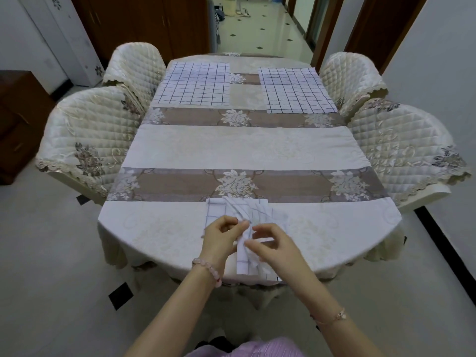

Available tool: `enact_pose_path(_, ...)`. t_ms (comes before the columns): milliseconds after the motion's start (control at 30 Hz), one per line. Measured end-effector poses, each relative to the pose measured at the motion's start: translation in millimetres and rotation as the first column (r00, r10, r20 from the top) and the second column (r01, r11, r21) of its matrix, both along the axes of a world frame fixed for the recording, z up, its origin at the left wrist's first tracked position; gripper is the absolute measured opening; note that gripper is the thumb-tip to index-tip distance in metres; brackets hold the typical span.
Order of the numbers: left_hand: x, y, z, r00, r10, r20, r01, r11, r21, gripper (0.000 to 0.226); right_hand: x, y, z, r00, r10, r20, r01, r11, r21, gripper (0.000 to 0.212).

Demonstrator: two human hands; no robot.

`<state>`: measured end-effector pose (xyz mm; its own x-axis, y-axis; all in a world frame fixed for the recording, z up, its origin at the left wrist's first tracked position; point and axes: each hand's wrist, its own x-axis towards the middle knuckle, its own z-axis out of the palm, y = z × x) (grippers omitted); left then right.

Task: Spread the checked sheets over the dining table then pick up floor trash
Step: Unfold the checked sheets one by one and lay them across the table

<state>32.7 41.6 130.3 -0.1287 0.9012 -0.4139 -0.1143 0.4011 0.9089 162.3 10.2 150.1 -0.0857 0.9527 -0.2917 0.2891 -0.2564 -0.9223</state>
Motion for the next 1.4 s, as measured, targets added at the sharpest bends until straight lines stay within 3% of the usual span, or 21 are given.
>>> enact_pose_path(100, 1.8, -0.3, 0.4, 0.998, 0.032, -0.052, -0.031, 0.999, 0.021, 0.016, -7.7, -5.0, -2.8, 0.995, 0.007, 0.095, -0.004, 0.999, -0.033, 0.035)
enact_pose_path(200, -5.4, -1.6, 3.6, 1.0, 0.009, 0.0, -0.009, 1.0, 0.009, 0.016, 1.3, -2.8, -7.5, 0.994, -0.069, 0.086, 0.064, 0.996, 0.057, 0.005)
enact_pose_path(333, -31.3, 2.2, 17.5, 0.997, -0.033, 0.065, 0.031, 0.999, 0.022, 0.01, 28.7, 8.7, 0.5, 0.973, -0.173, -0.156, 0.185, 0.98, 0.069, 0.01)
enact_pose_path(433, -62.6, 8.7, 32.0, 0.995, -0.075, -0.067, 0.08, 0.994, 0.07, 0.014, 52.8, 22.3, 11.3, 0.902, -0.254, -0.349, 0.278, 0.96, 0.019, 0.008)
enact_pose_path(533, -93.1, 16.3, 47.2, 0.969, -0.102, -0.223, 0.14, 0.977, 0.161, 0.009, 72.8, 38.2, 20.9, 0.843, -0.309, -0.44, 0.344, 0.939, 0.0, 0.02)
enact_pose_path(800, -133.5, 40.2, 52.8, 0.874, -0.202, -0.442, 0.314, 0.929, 0.196, 0.009, 77.0, 76.5, 10.5, 0.944, -0.296, -0.143, 0.317, 0.935, 0.157, 0.016)
enact_pose_path(933, -141.9, 56.1, 23.1, 0.672, -0.18, -0.718, 0.369, 0.922, 0.115, 0.013, 67.5, 91.1, -16.7, 0.964, -0.267, -0.021, 0.266, 0.946, 0.184, 0.022)
enact_pose_path(1000, -137.2, 59.4, 8.1, 0.423, -0.095, -0.901, 0.374, 0.924, 0.078, 0.008, 64.8, 97.5, -30.7, 0.957, -0.288, 0.02, 0.281, 0.943, 0.177, 0.022)
enact_pose_path(1033, -132.3, 59.3, 0.4, 0.249, -0.001, -0.968, 0.399, 0.911, 0.101, 0.014, 64.2, 100.4, -37.2, 0.951, -0.307, 0.043, 0.296, 0.94, 0.169, 0.024)
enact_pose_path(1067, -125.0, 57.2, -7.3, 0.137, 0.072, -0.988, 0.436, 0.891, 0.126, 0.022, 64.5, 103.4, -44.8, 0.942, -0.329, 0.06, 0.316, 0.935, 0.159, 0.028)
enact_pose_path(1133, -103.0, 46.0, -19.4, 0.14, 0.103, -0.985, 0.514, 0.842, 0.161, 0.032, 66.5, 109.1, -58.3, 0.929, -0.365, 0.064, 0.355, 0.926, 0.125, 0.035)
enact_pose_path(1200, -79.4, 28.8, -35.7, 0.197, 0.026, -0.98, 0.625, 0.767, 0.146, 0.028, 70.4, 112.7, -70.0, 0.908, -0.411, 0.082, 0.405, 0.911, 0.077, 0.032)
enact_pose_path(1233, -69.6, 19.2, -47.2, 0.178, -0.043, -0.983, 0.68, 0.728, 0.091, 0.029, 72.9, 112.6, -73.6, 0.898, -0.431, 0.089, 0.428, 0.902, 0.057, 0.029)
enact_pose_path(1333, -50.3, -5.7, -79.2, -0.005, -0.243, -0.97, 0.754, 0.636, -0.164, 0.036, 82.5, 108.6, -78.6, 0.882, -0.465, 0.082, 0.464, 0.885, 0.032, 0.027)
enact_pose_path(1400, -44.7, -16.5, -90.3, -0.09, -0.288, -0.953, 0.74, 0.621, -0.258, 0.043, 89.6, 102.0, -80.5, 0.889, -0.45, 0.082, 0.454, 0.89, -0.037, 0.032)
